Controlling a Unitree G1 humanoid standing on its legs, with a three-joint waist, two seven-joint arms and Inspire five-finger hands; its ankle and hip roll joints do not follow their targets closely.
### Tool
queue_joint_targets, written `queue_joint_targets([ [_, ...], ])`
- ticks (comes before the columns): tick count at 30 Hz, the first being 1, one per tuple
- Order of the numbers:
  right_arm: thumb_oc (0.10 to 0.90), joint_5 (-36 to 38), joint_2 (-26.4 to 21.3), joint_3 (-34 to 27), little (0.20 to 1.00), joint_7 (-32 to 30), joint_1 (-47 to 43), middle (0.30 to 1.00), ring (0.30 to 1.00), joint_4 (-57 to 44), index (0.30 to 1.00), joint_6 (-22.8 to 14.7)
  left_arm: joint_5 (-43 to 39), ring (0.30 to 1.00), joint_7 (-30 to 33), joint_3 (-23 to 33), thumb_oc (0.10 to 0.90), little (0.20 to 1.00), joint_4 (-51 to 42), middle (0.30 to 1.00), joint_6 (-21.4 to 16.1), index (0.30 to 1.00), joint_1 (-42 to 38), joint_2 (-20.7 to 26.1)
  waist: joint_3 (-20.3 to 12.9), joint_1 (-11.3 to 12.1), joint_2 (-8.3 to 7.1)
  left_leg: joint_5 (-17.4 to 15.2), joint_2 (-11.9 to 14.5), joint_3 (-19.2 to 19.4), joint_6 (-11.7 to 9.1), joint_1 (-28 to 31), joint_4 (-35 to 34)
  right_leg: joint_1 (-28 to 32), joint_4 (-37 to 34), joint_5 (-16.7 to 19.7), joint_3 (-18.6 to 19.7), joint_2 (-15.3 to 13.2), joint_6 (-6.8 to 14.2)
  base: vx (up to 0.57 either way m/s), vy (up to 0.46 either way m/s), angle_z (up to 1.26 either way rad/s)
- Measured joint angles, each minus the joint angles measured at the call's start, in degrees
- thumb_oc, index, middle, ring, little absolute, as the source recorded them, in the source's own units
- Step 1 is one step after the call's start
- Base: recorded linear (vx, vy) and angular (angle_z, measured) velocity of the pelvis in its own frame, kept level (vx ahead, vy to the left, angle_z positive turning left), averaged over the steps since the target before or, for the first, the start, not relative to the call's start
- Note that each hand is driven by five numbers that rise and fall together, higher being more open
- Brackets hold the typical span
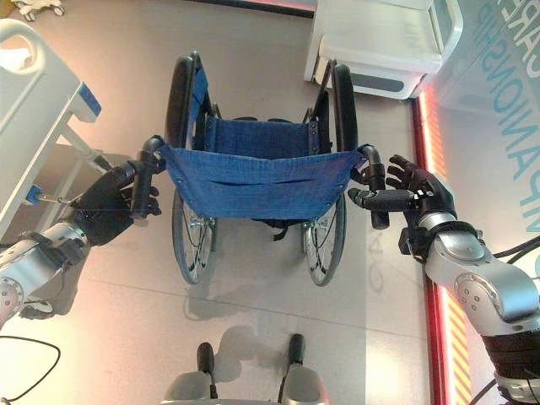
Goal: Push the wheelchair next to the bed
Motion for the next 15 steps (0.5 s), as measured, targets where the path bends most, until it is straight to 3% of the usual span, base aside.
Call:
queue_joint_targets([
  [4, 0.8, 2.28, -0.12, 4.9, 0.9, 0.04, -3.55, 0.9, 0.9, 2.5, 0.9, 0.0, -0.06, 0.3, 0.17, -0.75, 0.4, 0.3, 0.05, 0.3, -0.8, 0.3, -0.01, 0.13, 0.0, 0.23, 0.0, 0.0, 0.0, -0.01, 0.0, 0.01, 0.0, 0.01, 0.0, 0.02, 0.01, 0.0, 0.0, 0.01, 0.002, 0.0],
  [5, 0.416, 2.37, -0.11, 5.5, 0.324, 0.04, -4.0, 0.324, 0.324, 2.89, 0.324, 0.01, -0.23, 0.3, 0.16, -1.16, 0.4, 0.3, 0.04, 0.3, -1.19, 0.3, -0.07, 0.28, 0.0, 0.38, 0.0, 0.0, -0.02, -0.02, 0.0, 0.01, 0.0, 0.0, 0.0, 0.02, -0.01, -0.02, 0.0, 0.04, 0.01, 0.0],
  [6, 0.4, 2.41, -0.11, 5.68, 0.3, 0.04, -4.08, 0.3, 0.3, 2.93, 0.3, 0.03, -0.3, 0.3, 0.16, -1.34, 0.4, 0.3, 0.04, 0.3, -1.4, 0.3, -0.08, 0.33, 0.0, 0.47, 0.01, 0.0, -0.01, -0.02, 0.0, 0.03, 0.0, 0.01, 0.0, 0.02, -0.02, -0.02, 0.0, 0.04, 0.013, 0.0],
  [15, 0.4, 8.46, -1.49, 6.81, 0.3, -1.72, -5.84, 0.3, 0.3, 4.4, 0.3, 1.36, -0.51, 0.3, 0.16, -1.89, 0.4, 0.3, 0.04, 0.3, -1.77, 0.3, -0.08, 0.58, -0.1, 0.57, -0.17, 0.0, 0.0, -0.11, 0.0, 0.11, 0.0, 0.1, 0.0, 0.07, -0.07, 0.0, -0.06, 0.0, 0.0, 0.0],
])
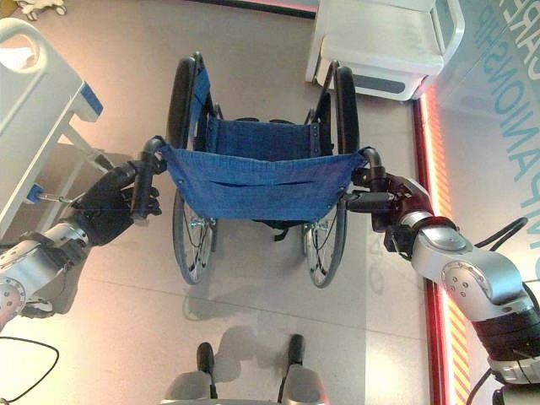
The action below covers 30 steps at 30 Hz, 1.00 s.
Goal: Push the wheelchair next to the bed
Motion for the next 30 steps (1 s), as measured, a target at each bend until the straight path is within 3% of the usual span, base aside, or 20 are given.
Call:
queue_joint_targets([
  [17, 0.4, 0.83, -0.47, 0.6, 0.3, -0.39, -0.48, 0.3, 0.3, 1.1, 0.3, -0.09, -0.34, 0.3, 0.0, -1.36, 0.4, 0.3, -0.01, 0.3, -1.04, 0.3, 0.0, 0.71, -0.07, 0.09, -0.11, 0.01, 0.01, -0.15, 0.0, 0.14, 0.0, 0.21, 0.0, 0.0, -0.12, 0.01, 0.0, 0.0, -0.017, 0.0],
  [30, 0.4, 0.86, -0.55, 1.8, 0.3, -0.37, -0.61, 0.3, 0.3, 1.83, 0.3, -0.24, -0.34, 0.3, 0.13, -1.98, 0.4, 0.3, 0.0, 0.3, -0.91, 0.3, 0.05, 1.11, -0.07, -0.09, -0.11, 0.04, 0.52, -1.2, -0.02, 0.75, 0.68, 1.35, 0.0, -0.18, -1.67, 0.5, -0.24, 0.05, -0.164, 0.02],
])
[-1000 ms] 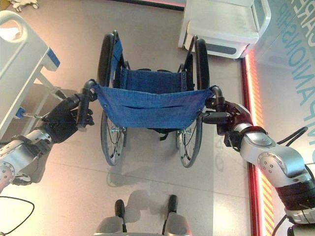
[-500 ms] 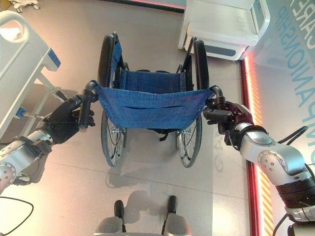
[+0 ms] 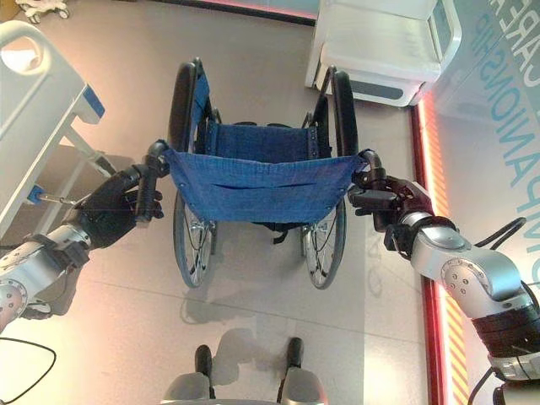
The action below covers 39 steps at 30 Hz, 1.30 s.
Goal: Push the wheelchair next to the bed
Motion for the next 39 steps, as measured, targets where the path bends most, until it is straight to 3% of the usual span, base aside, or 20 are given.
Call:
queue_joint_targets([
  [3, 0.4, 0.7, 0.16, 3.0, 0.3, 0.07, -2.54, 0.3, 0.3, 2.01, 0.3, -0.43, -0.15, 0.3, 0.44, 0.01, 0.4, 0.3, 0.73, 0.3, 0.13, 0.3, 0.07, -0.04, 0.34, 0.45, -0.82, -0.39, 0.6, -0.15, -0.63, -1.51, 4.61, -0.97, 2.54, -1.05, -0.76, 0.27, -1.39, 0.09, -0.259, -0.15],
  [4, 0.4, 1.7, 0.59, 5.8, 0.3, 0.35, -5.24, 0.3, 0.3, 3.86, 0.3, -0.38, -1.31, 0.3, 0.74, 0.46, 0.4, 0.3, 1.91, 0.3, 0.12, 0.3, 0.04, 0.26, 1.37, 2.06, -2.67, -0.63, 1.01, -0.14, -0.94, -4.48, 12.77, -2.53, 6.34, -2.4, -1.61, 0.17, -3.48, 0.11, -0.148, -0.4],
  [6, 0.4, 1.69, 1.14, 7.47, 0.3, 0.89, -5.57, 0.3, 0.3, 4.31, 0.3, -0.25, -1.67, 0.3, 1.54, 0.43, 0.4, 0.3, 2.99, 0.3, 0.82, 0.3, 0.16, 0.23, 2.16, 3.72, -3.87, -0.77, 1.92, -0.63, -1.14, -7.75, 23.87, -1.33, 7.49, -4.57, -0.81, 0.68, -5.91, 0.19, -0.042, -0.33],
  [8, 0.4, 1.68, 2.0, 7.97, 0.3, 0.89, -5.16, 0.3, 0.3, 4.23, 0.3, 0.11, -1.71, 0.3, 2.07, 0.43, 0.4, 0.3, 3.41, 0.3, 1.49, 0.3, 1.03, 0.19, 3.0, 4.12, -3.54, -1.42, 2.49, -4.79, -1.46, -11.83, 32.96, 1.67, 6.81, -5.04, 1.06, 1.27, -5.39, 0.22, 0.049, -0.01],
  [11, 0.4, 1.43, 1.9, 6.55, 0.3, 1.17, -3.68, 0.3, 0.3, 3.73, 0.3, 0.11, -3.6, 0.3, 1.97, 1.17, 0.4, 0.3, 1.52, 0.3, 1.5, 0.3, 3.76, 0.09, 3.44, 5.21, -3.19, -1.95, -4.24, -6.05, -1.2, -14.17, 23.58, 2.19, 6.08, -5.69, 7.22, 1.81, -6.01, 0.39, 0.116, -0.06],
  [13, 0.4, 0.8, 0.98, 5.71, 0.3, 1.36, -3.65, 0.3, 0.3, 3.92, 0.3, 0.1, -3.75, 0.3, 1.79, 1.25, 0.4, 0.3, 0.5, 0.3, 1.41, 0.3, 3.84, -0.92, 3.99, 5.31, -2.26, -1.59, -5.62, -5.41, -1.21, -14.86, 15.37, 2.27, 6.12, -6.02, 8.8, 1.88, -5.7, 0.5, 0.181, -0.15],
  [15, 0.4, -1.18, 0.5, 3.36, 0.3, 3.25, -3.6, 0.3, 0.3, 5.59, 0.3, -0.16, -3.58, 0.3, 1.13, 1.24, 0.4, 0.3, -0.38, 0.3, 0.98, 0.3, 3.94, -4.01, 4.84, 6.86, -0.01, -1.17, -4.2, -7.49, -2.39, -14.03, 6.2, 2.68, 5.26, -6.19, 12.3, 1.96, -5.46, 0.55, 0.232, -0.54],
  [17, 0.4, -3.56, -1.43, 2.21, 0.3, 4.63, -3.32, 0.3, 0.3, 5.47, 0.3, -0.21, -2.7, 0.3, 1.12, 1.31, 0.4, 0.3, -1.58, 0.3, 0.77, 0.3, 5.1, -7.16, 5.22, 6.7, 2.84, -0.62, -3.65, -7.55, -2.54, -12.66, 6.55, 5.22, 1.32, -6.69, 15.65, 1.29, -5.09, 0.38, 0.195, -0.63],
  [18, 0.4, -3.65, -2.2, 2.26, 0.3, 4.79, -3.34, 0.3, 0.3, 5.19, 0.3, -0.21, -1.97, 0.3, 1.12, 1.51, 0.4, 0.3, -2.05, 0.3, 0.73, 0.3, 5.53, -7.64, 5.17, 7.12, 3.04, -0.71, -4.27, -7.4, -2.49, -12.83, 7.0, 5.67, 1.19, -7.01, 16.39, 1.23, -5.14, 0.43, 0.263, -0.87],
  [19, 0.4, -3.96, -2.78, 1.56, 0.3, 5.27, -3.58, 0.3, 0.3, 5.0, 0.3, -0.27, -1.33, 0.3, 1.13, 2.55, 0.4, 0.3, -3.05, 0.3, 0.73, 0.3, 5.76, -7.39, 6.28, 8.19, 4.44, 0.4, -3.41, -6.27, -1.33, -12.12, 7.06, 3.57, 10.98, -7.98, 12.89, 2.85, -3.92, 0.32, 0.206, -0.7],
  [21, 0.4, -3.86, -2.12, 1.64, 0.3, 5.64, -2.8, 0.3, 0.3, 4.84, 0.3, 0.1, -1.34, 0.3, 1.12, 2.89, 0.4, 0.3, -3.13, 0.3, 0.74, 0.3, 5.84, -5.61, 6.48, 8.66, 2.22, 0.96, -5.07, -4.85, -0.1, -10.8, 8.18, 4.69, 18.45, -14.99, 10.54, 3.19, -4.82, 0.45, 0.31, -0.61],
  [22, 0.4, -3.91, -1.06, 0.21, 0.3, 5.97, -1.41, 0.3, 0.3, 4.04, 0.3, 0.24, -1.3, 0.3, 0.52, 3.69, 0.4, 0.3, -3.15, 0.3, 1.05, 0.3, 5.9, -4.72, 6.51, 9.61, 0.24, 1.32, -7.0, -3.98, 1.43, -11.94, 12.19, 7.77, 14.82, -19.11, 11.81, 1.48, -4.47, 0.54, 0.381, -0.51],
  [23, 0.4, -4.15, 0.14, -0.8, 0.3, 5.97, -0.56, 0.3, 0.3, 3.37, 0.3, 0.19, -1.1, 0.3, 0.18, 4.62, 0.4, 0.3, -3.09, 0.3, 1.17, 0.3, 6.47, -5.43, 6.49, 9.39, 0.28, 0.47, -7.58, -3.72, 4.01, -13.6, 17.16, 9.21, 13.44, -19.01, 11.82, 1.02, -2.76, 0.38, 0.282, -0.3],
  [25, 0.4, -5.36, 0.55, -2.19, 0.3, 5.91, 2.02, 0.3, 0.3, 1.29, 0.3, 0.23, -1.08, 0.3, -0.76, 5.24, 0.4, 0.3, -3.09, 0.3, 1.38, 0.3, 6.68, -5.27, 5.91, 8.84, -0.79, -2.3, -8.58, -4.09, 7.97, -14.57, 20.14, 9.85, 12.47, -19.38, 11.59, -0.14, -2.29, 0.27, 0.237, -0.03],
  [26, 0.4, -5.36, 0.45, -2.33, 0.3, 5.91, 2.67, 0.3, 0.3, 0.81, 0.3, 0.25, -1.06, 0.3, -1.56, 6.07, 0.4, 0.3, -3.09, 0.3, 1.46, 0.3, 6.97, -5.23, 5.18, 8.52, -1.94, -3.1, -9.69, -3.57, 9.5, -14.75, 19.79, 8.79, 15.42, -19.63, 11.29, -0.89, -1.57, 0.3, 0.275, -0.05],
  [27, 0.4, -5.46, 0.8, -2.37, 0.3, 5.91, 2.44, 0.3, 0.3, 0.81, 0.3, 0.23, -1.03, 0.3, -1.78, 6.62, 0.4, 0.3, -3.08, 0.3, 1.62, 0.3, 6.86, -5.33, 5.11, 7.98, -2.04, -3.16, -9.7, -3.23, 11.03, -14.81, 19.88, 4.9, 26.54, -21.32, 10.76, -0.75, 0.58, 0.3, 0.256, 0.01],
  [29, 0.4, -5.66, 0.84, -2.38, 0.3, 5.9, 2.33, 0.3, 0.3, 0.73, 0.3, 0.24, -0.95, 0.3, -1.77, 7.15, 0.4, 0.3, -2.93, 0.3, 2.39, 0.3, 6.35, -5.11, 4.84, 6.79, -2.48, -4.07, -11.02, -3.57, 12.05, -14.23, 19.78, 0.84, 38.61, -20.14, 10.61, -0.94, 1.21, 0.33, 0.236, 0.06],
  [31, 0.4, -6.68, 1.1, -2.32, 0.3, 5.91, 1.91, 0.3, 0.3, 0.77, 0.3, 0.22, -0.71, 0.3, -1.83, 7.44, 0.4, 0.3, -2.93, 0.3, 3.0, 0.3, 6.03, -5.01, 4.87, 5.88, -2.34, -2.98, -12.01, -4.9, 12.76, -12.52, 17.74, -2.34, 44.18, -18.18, 10.96, -1.33, 0.95, 0.26, 0.106, 0.07],
  [35, 0.4, -7.6, 1.17, -1.61, 0.3, 5.91, 0.62, 0.3, 0.3, 1.05, 0.3, 0.33, 0.44, 0.3, -2.04, 7.52, 0.4, 0.3, -2.09, 0.3, 3.41, 0.3, 4.56, -4.95, 5.11, 5.08, -1.76, -1.32, -12.22, -8.81, 12.73, -8.91, 12.32, -4.53, 37.17, -20.7, 6.14, 0.72, -3.57, 0.27, 0.013, -0.01],
  [39, 0.4, -7.55, 0.99, -1.72, 0.3, 5.92, -1.41, 0.3, 0.3, 0.38, 0.3, 0.28, 1.14, 0.3, -3.21, 8.1, 0.4, 0.3, 0.3, 0.3, 3.36, 0.3, 3.71, -6.13, 6.47, 3.01, 2.44, -1.16, -11.02, -19.2, 11.74, -5.79, 9.16, -11.22, 28.43, -20.38, 6.45, 6.2, -4.96, 0.35, -0.093, 0.21],
])
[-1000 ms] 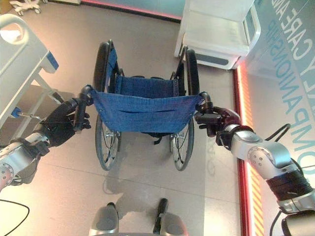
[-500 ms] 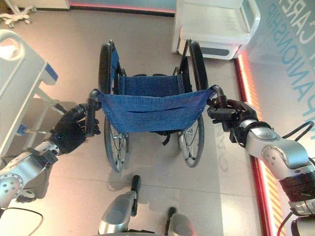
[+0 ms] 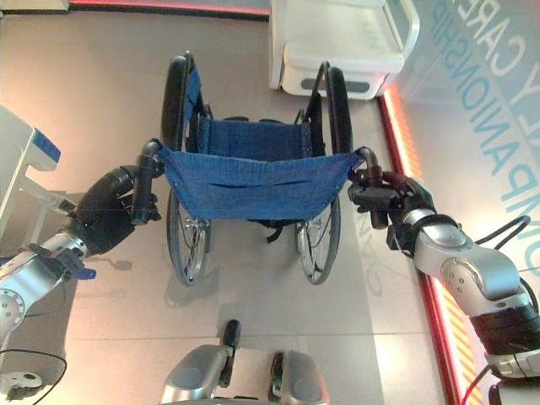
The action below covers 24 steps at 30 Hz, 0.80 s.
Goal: Push the wheelchair next to the bed
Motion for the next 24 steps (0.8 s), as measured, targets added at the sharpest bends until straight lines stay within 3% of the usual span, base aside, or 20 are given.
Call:
queue_joint_targets([
  [2, 0.4, 0.04, -0.24, -0.12, 0.3, 0.01, -0.52, 0.3, 0.3, -0.1, 0.3, 0.0, 0.24, 0.3, -1.12, -0.19, 0.4, 0.3, 1.73, 0.3, 0.01, 0.3, -1.17, -0.86, 0.02, -2.59, 0.68, -0.75, -0.11, -3.82, -0.39, 0.32, 0.32, -4.53, -2.86, 3.84, 1.76, 0.4, 1.51, 0.55, -0.156, 0.79],
  [4, 0.4, 0.32, -0.78, -0.12, 0.3, 0.04, -0.39, 0.3, 0.3, -0.34, 0.3, 0.73, 1.27, 0.3, -1.23, -0.94, 0.4, 0.3, 2.57, 0.3, 0.01, 0.3, -1.37, -1.81, 0.01, -4.69, 0.47, -3.39, -1.24, -7.34, -1.06, 1.85, 2.22, -6.68, -13.12, 11.75, 3.73, -2.48, 4.67, 0.58, -0.174, 0.9],
  [6, 0.4, 0.4, -1.25, -0.13, 0.3, 0.08, -0.25, 0.3, 0.3, -0.45, 0.3, 1.78, 1.78, 0.3, -1.25, -2.12, 0.4, 0.3, 3.06, 0.3, 0.05, 0.3, -1.09, -2.01, -0.08, -5.45, -0.03, -5.95, -2.13, -9.12, -1.75, 4.21, 3.77, -5.6, -21.16, 16.45, 4.53, -5.7, 5.73, 0.54, -0.175, 0.63],
  [7, 0.4, 0.4, -1.3, -0.13, 0.3, 0.13, 0.02, 0.3, 0.3, -0.47, 0.3, 1.82, 1.8, 0.3, -1.26, -2.47, 0.4, 0.3, 3.2, 0.3, 0.05, 0.3, -0.9, -2.23, -0.12, -5.68, -0.38, -7.95, -2.42, -9.84, -1.68, 5.22, 4.37, -5.43, -20.84, 16.5, 4.55, -7.13, 5.84, 0.72, -0.234, 0.78],
  [8, 0.4, 0.58, -1.53, -0.25, 0.3, 0.38, 0.54, 0.3, 0.3, -0.46, 0.3, 2.33, 1.89, 0.3, -1.23, -2.78, 0.4, 0.3, 3.4, 0.3, 0.06, 0.3, -0.23, -3.32, -0.75, -5.99, -1.26, -10.52, -2.08, -9.51, -2.96, 6.17, 5.96, -4.08, -16.45, 16.2, 4.16, -9.15, 5.62, 0.57, -0.177, 0.8],
  [9, 0.4, 0.97, -1.64, 0.06, 0.3, 1.6, 0.59, 0.3, 0.3, -0.19, 0.3, 3.17, 1.89, 0.3, -1.26, -2.67, 0.4, 0.3, 3.27, 0.3, 0.05, 0.3, 0.75, -2.91, -2.1, -5.28, -2.91, -11.97, -0.92, -9.03, -4.7, 7.95, 4.89, -2.74, -12.26, 17.05, 3.12, -10.14, 5.2, 0.46, -0.134, 0.88],
  [11, 0.4, 2.11, -1.61, 0.36, 0.3, 3.05, 0.42, 0.3, 0.3, 1.48, 0.3, 3.55, 1.85, 0.3, -1.26, -2.77, 0.4, 0.3, 2.94, 0.3, 0.05, 0.3, 1.42, -2.96, -4.06, -5.12, -1.74, -13.8, 4.23, -8.41, -8.36, 9.27, 4.96, -3.23, -8.21, 17.39, 0.39, -7.07, 3.87, 0.42, -0.142, 0.64],
  [12, 0.4, 2.3, -1.73, 0.35, 0.3, 3.26, -0.1, 0.3, 0.3, 2.0, 0.3, 3.46, 1.82, 0.3, -1.25, -2.75, 0.4, 0.3, 2.72, 0.3, -0.12, 0.3, 1.42, -3.05, -4.15, -4.98, -1.31, -14.61, 5.26, -6.85, -9.3, 8.38, 7.09, -3.28, -7.21, 17.41, -0.14, -5.73, 1.22, 0.49, -0.203, 0.52],
  [13, 0.4, 2.5, -1.9, 1.47, 0.3, 3.86, -3.09, 0.3, 0.3, 3.77, 0.3, 3.85, 1.83, 0.3, -0.61, -1.35, 0.4, 0.3, 1.37, 0.3, 0.42, 0.3, 1.86, -2.66, -4.18, -4.59, -0.88, -15.47, 6.37, -3.55, -11.26, 4.79, 16.18, -3.26, -5.78, 14.29, -0.27, -3.46, -0.2, 0.47, -0.248, 0.36],
  [14, 0.4, 2.5, -3.42, 2.79, 0.3, 4.65, -5.02, 0.3, 0.3, 3.81, 0.3, 4.31, 1.71, 0.3, -0.29, -0.84, 0.4, 0.3, 0.87, 0.3, 0.52, 0.3, 2.18, -2.3, -4.34, -4.34, -0.58, -15.08, 6.99, -2.79, -12.31, 1.22, 22.88, -3.24, -5.52, 13.88, -0.47, -1.72, -1.61, 0.57, -0.302, 0.16],
  [15, 0.4, 2.47, -4.01, 4.35, 0.3, 5.11, -7.13, 0.3, 0.3, 4.36, 0.3, 4.22, 1.63, 0.3, -0.29, -0.07, 0.4, 0.3, 0.69, 0.3, 0.53, 0.3, 2.26, -1.55, -4.26, -2.42, -0.46, -13.47, 7.41, -3.1, -14.45, -1.56, 30.23, -3.47, -3.73, 11.56, -0.59, -0.02, -3.36, 0.48, -0.252, -0.05],
  [16, 0.4, 2.49, -3.92, 4.74, 0.3, 5.38, -8.19, 0.3, 0.3, 5.1, 0.3, 4.3, 1.57, 0.3, -0.26, -0.01, 0.4, 0.3, 0.73, 0.3, 0.54, 0.3, 2.19, -1.36, -4.19, -2.09, -0.49, -11.28, 7.29, -3.38, -15.39, -4.24, 36.65, -3.39, -3.18, 11.34, -0.05, 0.37, -3.76, 0.37, -0.185, -0.19],
  [17, 0.4, 2.44, -3.8, 5.81, 0.3, 5.51, -9.14, 0.3, 0.3, 5.29, 0.3, 4.29, 1.43, 0.3, 0.06, -0.08, 0.4, 0.3, 1.15, 0.3, 0.57, 0.3, 2.29, -1.53, -4.13, -0.64, -0.7, -4.42, 5.76, -4.28, -16.81, -9.63, 46.35, -1.81, -3.0, 10.13, 0.15, 0.95, -5.08, 0.27, -0.114, -0.04],
  [18, 0.4, 2.44, -3.8, 6.37, 0.3, 5.5, -9.43, 0.3, 0.3, 5.27, 0.3, 4.3, 1.43, 0.3, 0.35, -0.08, 0.4, 0.3, 1.26, 0.3, 0.74, 0.3, 2.86, -1.84, -3.95, 0.13, -1.09, -3.56, 3.2, -4.4, -16.44, -13.33, 51.88, 0.65, -4.53, 9.57, 0.18, 0.92, -6.0, 0.32, -0.112, 0.14],
  [19, 0.4, 2.42, -3.82, 6.57, 0.3, 5.47, -9.44, 0.3, 0.3, 5.34, 0.3, 4.36, 1.44, 0.3, 0.45, -0.08, 0.4, 0.3, 1.28, 0.3, 1.06, 0.3, 2.9, -1.9, -3.65, 0.14, -1.62, -4.01, 1.45, -3.49, -15.6, -15.45, 53.11, 2.6, -5.85, 9.63, 0.59, 0.94, -5.96, 0.39, -0.068, 0.29],
  [21, 0.4, 2.41, -3.79, 7.79, 0.3, 5.45, -9.38, 0.3, 0.3, 5.63, 0.3, 4.8, 1.43, 0.3, 0.44, -0.08, 0.4, 0.3, 1.24, 0.3, 1.34, 0.3, 3.83, -1.84, -3.05, 0.84, -2.71, -6.03, -1.26, -0.28, -12.27, -17.85, 49.81, 7.86, -10.41, 9.49, 1.93, 1.31, -6.16, 0.44, -0.038, 0.24],
  [22, 0.4, 2.39, -3.88, 8.94, 0.3, 5.29, -9.37, 0.3, 0.3, 5.62, 0.3, 5.01, 1.24, 0.3, 0.44, 0.02, 0.4, 0.3, 0.79, 0.3, 1.34, 0.3, 5.09, -1.43, -2.91, 1.22, -3.19, -7.13, -1.85, 3.02, -10.44, -17.56, 42.22, 11.67, -13.54, 9.55, 2.76, 1.89, -6.14, 0.33, 0.012, 0.07],
  [23, 0.4, 2.4, -3.82, 9.3, 0.3, 5.29, -9.33, 0.3, 0.3, 5.67, 0.3, 5.09, 0.85, 0.3, 0.42, 0.04, 0.4, 0.3, 0.65, 0.3, 1.34, 0.3, 5.7, -1.0, -2.87, 2.13, -3.25, -7.26, -1.86, 4.45, -10.25, -17.91, 37.66, 13.39, -14.75, 9.25, 3.89, 2.43, -6.46, 0.56, 0.043, -0.08],
  [24, 0.4, 2.45, -3.79, 9.72, 0.3, 5.29, -9.36, 0.3, 0.3, 5.59, 0.3, 5.09, -0.2, 0.3, 0.4, 0.39, 0.4, 0.3, 0.26, 0.3, 1.34, 0.3, 6.65, -0.51, -2.88, 2.73, -3.26, -6.89, -1.36, 6.94, -9.93, -16.59, 26.92, 15.54, -16.53, 9.03, 4.91, 3.21, -6.82, 0.47, 0.047, -0.19],
])
